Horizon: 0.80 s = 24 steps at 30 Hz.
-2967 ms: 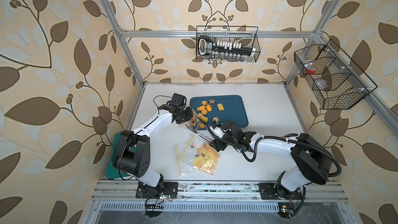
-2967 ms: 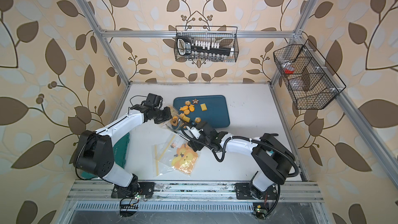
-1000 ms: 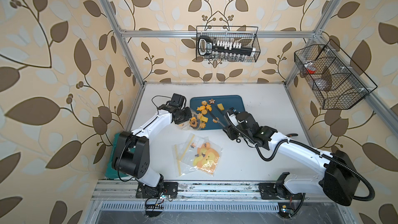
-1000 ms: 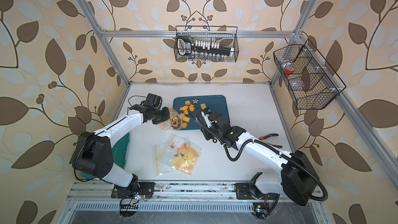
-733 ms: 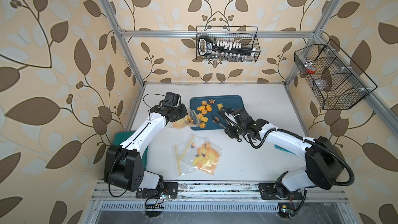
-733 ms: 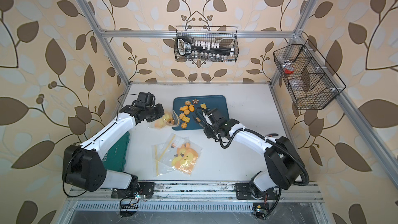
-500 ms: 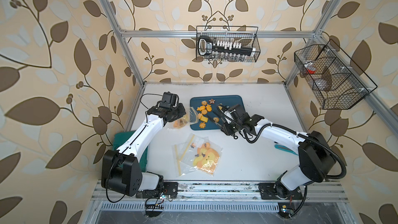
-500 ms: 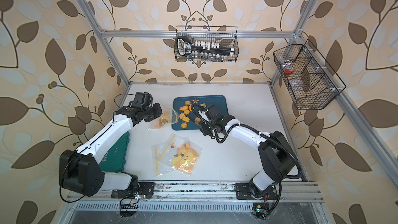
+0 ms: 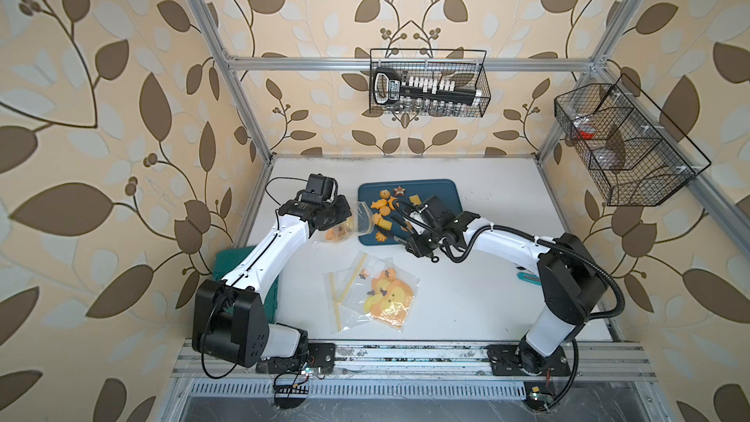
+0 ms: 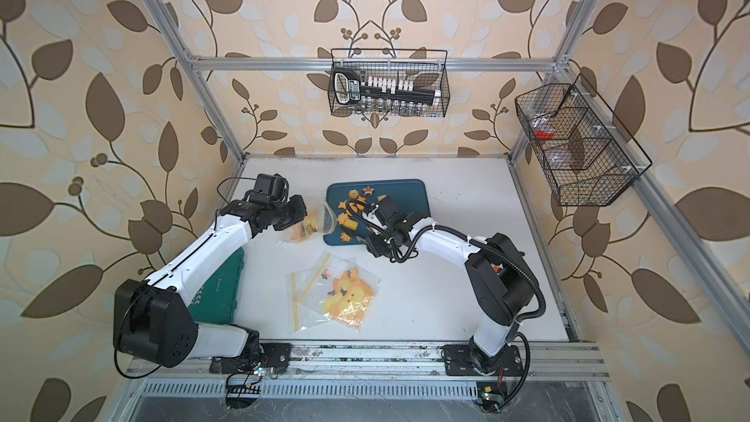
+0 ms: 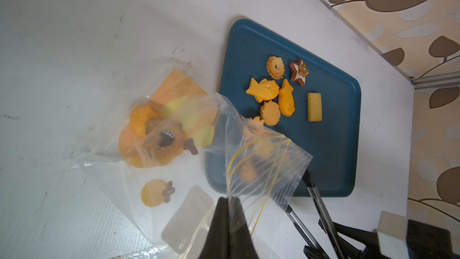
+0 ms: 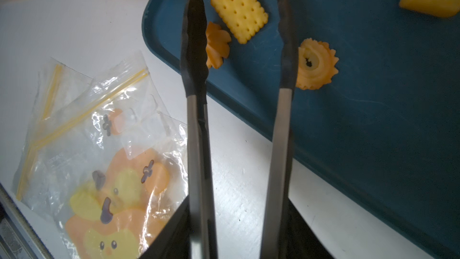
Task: Put the cookies into a resealable bag to prevent moisture
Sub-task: Pick up the cookie from the tray.
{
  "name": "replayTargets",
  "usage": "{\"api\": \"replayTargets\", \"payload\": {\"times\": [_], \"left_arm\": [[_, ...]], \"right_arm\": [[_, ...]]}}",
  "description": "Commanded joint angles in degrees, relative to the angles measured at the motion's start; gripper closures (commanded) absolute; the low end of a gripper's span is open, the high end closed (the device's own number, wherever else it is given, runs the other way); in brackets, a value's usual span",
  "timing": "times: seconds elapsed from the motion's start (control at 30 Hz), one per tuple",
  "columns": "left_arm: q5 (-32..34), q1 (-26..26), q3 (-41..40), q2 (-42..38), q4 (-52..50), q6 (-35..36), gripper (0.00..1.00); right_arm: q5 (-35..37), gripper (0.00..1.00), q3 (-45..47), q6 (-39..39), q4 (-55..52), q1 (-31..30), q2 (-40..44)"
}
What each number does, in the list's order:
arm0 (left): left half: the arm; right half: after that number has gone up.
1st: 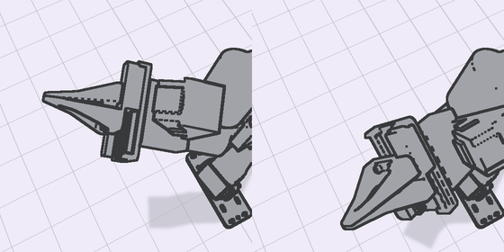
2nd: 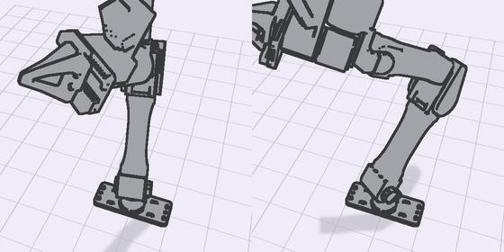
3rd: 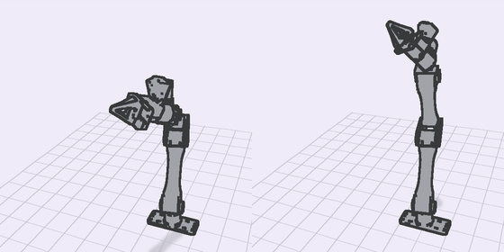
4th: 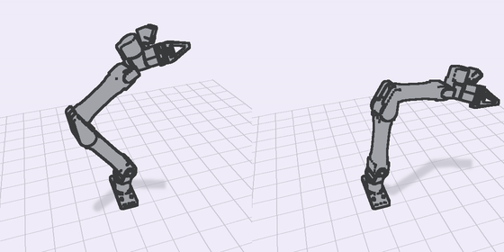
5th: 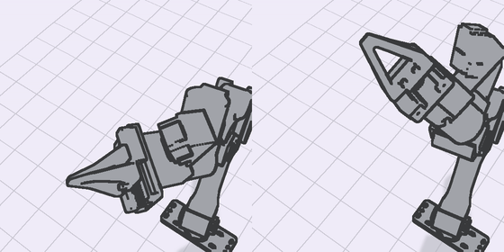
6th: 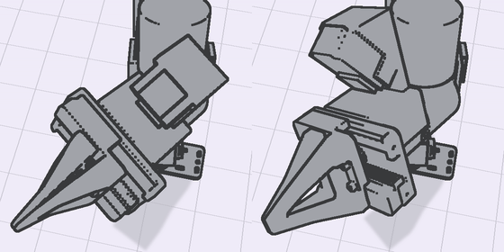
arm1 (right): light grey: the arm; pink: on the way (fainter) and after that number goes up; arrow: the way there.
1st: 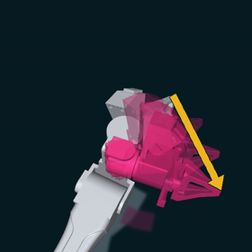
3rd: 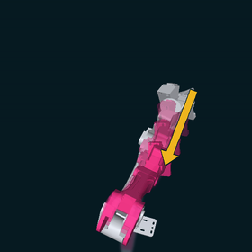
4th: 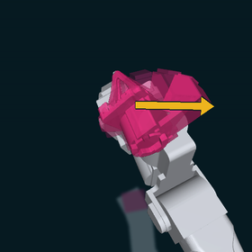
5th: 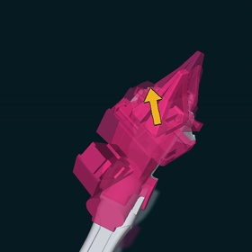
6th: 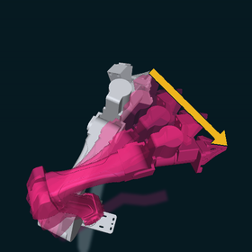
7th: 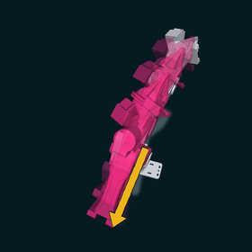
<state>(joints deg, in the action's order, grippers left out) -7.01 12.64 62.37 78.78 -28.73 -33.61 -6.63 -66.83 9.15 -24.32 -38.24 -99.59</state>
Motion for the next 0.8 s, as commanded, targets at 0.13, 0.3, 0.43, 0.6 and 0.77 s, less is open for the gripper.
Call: {"api": "replayTargets", "payload": {"times": [0.13, 0.3, 0.43, 0.6, 0.77], "left_arm": [[-1.56, -0.67, -0.76, 0.39, 1.40, 0.65, 1.00], [-1.75, -0.69, -0.84, 0.60, 1.57, 0.65, 1.00], [-1.93, -0.69, -0.85, 1.01, 1.58, 0.55, 1.00], [-2.32, -0.69, -0.76, 1.31, 1.83, 0.47, 1.00], [-2.91, -0.67, -0.67, 1.74, 1.98, 0.47, 1.00]], "right_arm": [[1.27, 0.48, -3.39, -0.97, -0.59, -0.08, -3.15], [2.81, 0.49, -3.91, -0.54, -1.46, -0.08, -4.05], [5.15, 0.54, -2.82, 0.32, -1.37, 0.00, -3.05], [6.17, 0.57, -1.28, 0.87, -0.39, 0.09, -1.07], [4.36, 0.51, -1.29, -0.49, -0.38, 0.09, -1.73]]}}
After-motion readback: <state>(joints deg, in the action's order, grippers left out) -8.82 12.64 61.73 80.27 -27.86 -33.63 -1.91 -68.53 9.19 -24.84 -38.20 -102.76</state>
